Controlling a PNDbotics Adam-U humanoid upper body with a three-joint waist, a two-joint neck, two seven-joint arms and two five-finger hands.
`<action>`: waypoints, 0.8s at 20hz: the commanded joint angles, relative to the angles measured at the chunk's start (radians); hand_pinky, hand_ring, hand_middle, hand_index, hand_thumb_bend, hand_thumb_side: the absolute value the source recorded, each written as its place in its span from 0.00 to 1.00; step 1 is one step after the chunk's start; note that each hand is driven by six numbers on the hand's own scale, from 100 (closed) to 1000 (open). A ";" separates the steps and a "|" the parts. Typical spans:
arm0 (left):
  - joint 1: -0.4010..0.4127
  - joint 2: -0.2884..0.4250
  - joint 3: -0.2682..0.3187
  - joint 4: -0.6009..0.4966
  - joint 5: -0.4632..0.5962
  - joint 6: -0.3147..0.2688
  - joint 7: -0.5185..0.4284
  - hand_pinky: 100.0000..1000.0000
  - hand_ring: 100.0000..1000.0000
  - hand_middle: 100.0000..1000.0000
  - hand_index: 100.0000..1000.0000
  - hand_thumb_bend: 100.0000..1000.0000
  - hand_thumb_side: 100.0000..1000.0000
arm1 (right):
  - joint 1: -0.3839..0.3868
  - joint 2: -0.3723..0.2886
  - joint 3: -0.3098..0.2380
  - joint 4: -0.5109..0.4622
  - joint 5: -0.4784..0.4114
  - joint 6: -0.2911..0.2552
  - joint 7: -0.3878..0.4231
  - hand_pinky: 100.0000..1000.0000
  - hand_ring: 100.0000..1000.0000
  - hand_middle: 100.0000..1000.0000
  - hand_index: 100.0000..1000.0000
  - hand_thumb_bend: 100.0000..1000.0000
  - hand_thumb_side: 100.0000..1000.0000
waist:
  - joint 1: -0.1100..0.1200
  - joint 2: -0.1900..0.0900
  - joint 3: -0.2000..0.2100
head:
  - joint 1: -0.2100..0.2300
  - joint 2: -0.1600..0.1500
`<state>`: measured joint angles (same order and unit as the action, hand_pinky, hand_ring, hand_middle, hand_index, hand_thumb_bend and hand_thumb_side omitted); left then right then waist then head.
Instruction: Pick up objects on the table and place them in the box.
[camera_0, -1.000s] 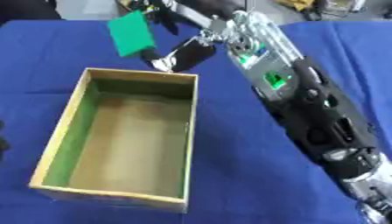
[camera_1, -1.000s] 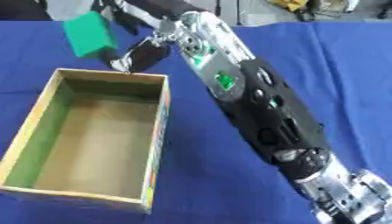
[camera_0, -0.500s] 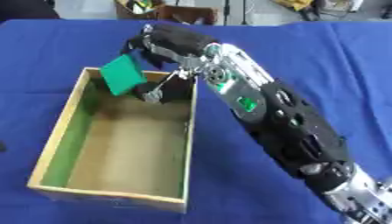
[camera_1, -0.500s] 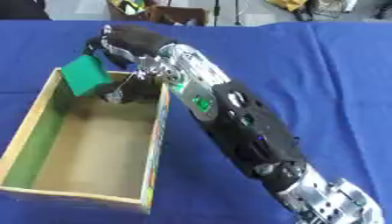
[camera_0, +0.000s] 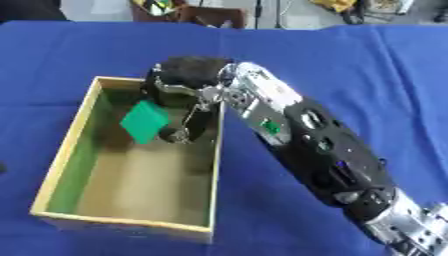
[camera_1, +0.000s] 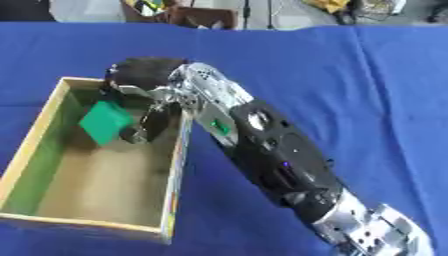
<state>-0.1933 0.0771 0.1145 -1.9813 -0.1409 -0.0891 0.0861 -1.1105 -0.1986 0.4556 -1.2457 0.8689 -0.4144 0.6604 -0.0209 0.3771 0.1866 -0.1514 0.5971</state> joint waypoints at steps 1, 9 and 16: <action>-0.004 0.003 -0.003 -0.019 0.003 0.000 -0.004 0.00 0.26 0.42 0.44 0.00 0.91 | -0.029 -0.005 -0.020 -0.029 -0.038 -0.048 0.069 0.80 0.85 0.73 0.75 0.00 0.64 | 0.006 -0.020 0.004 | -0.003 0.001; -0.003 0.002 -0.001 -0.019 0.003 0.001 -0.004 0.00 0.26 0.42 0.44 0.00 0.91 | -0.029 -0.024 -0.047 -0.065 -0.112 -0.054 0.091 0.83 0.88 0.77 0.86 0.36 1.00 | 0.007 -0.021 -0.003 | 0.001 0.002; -0.001 0.003 -0.001 -0.019 0.003 0.001 -0.004 0.00 0.26 0.42 0.44 0.00 0.91 | -0.037 -0.047 -0.061 -0.133 -0.131 -0.033 0.064 0.83 0.90 0.79 0.88 0.51 1.00 | 0.009 -0.024 -0.006 | 0.003 0.002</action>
<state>-0.1929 0.0770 0.1144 -1.9813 -0.1409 -0.0878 0.0835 -1.1197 -0.2286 0.4068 -1.3457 0.7463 -0.4345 0.7156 -0.0177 0.3770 0.1792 -0.1504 0.5974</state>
